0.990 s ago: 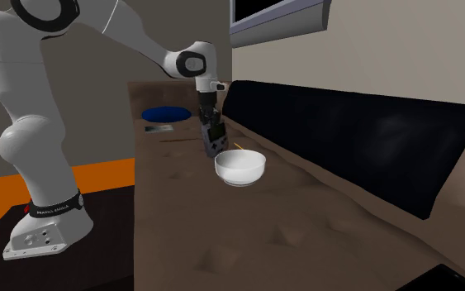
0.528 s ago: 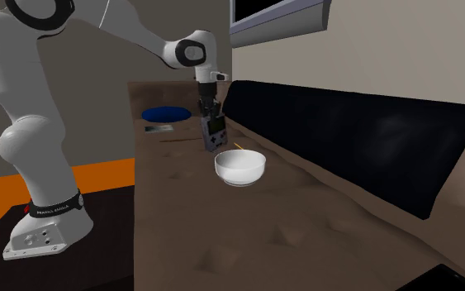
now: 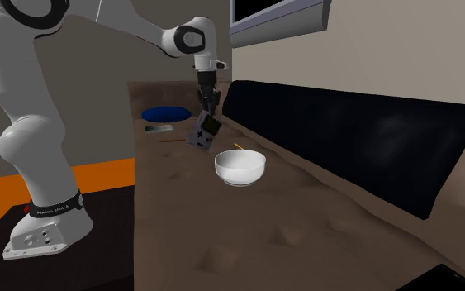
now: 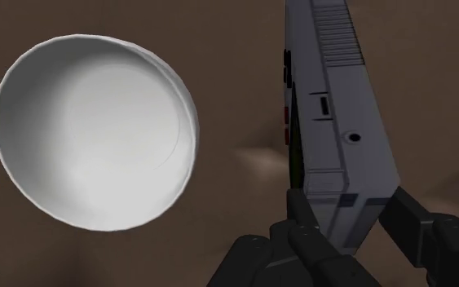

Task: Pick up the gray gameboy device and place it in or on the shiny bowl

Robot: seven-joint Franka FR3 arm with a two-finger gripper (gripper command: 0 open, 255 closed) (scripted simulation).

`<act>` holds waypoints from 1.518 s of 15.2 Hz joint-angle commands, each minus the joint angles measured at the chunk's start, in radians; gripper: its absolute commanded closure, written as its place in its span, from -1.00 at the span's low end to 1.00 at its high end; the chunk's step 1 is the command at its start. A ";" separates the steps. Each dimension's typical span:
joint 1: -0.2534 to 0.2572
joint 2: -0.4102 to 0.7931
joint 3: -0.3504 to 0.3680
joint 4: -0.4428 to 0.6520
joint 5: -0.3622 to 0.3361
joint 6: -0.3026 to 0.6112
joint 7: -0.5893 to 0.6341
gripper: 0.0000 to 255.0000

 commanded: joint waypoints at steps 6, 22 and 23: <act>-0.011 -0.009 -0.012 0.070 0.001 -0.078 -0.024 1.00; -0.169 0.088 -0.175 0.251 0.006 -0.160 -0.346 1.00; -0.169 0.087 -0.175 0.237 0.006 -0.147 -0.346 1.00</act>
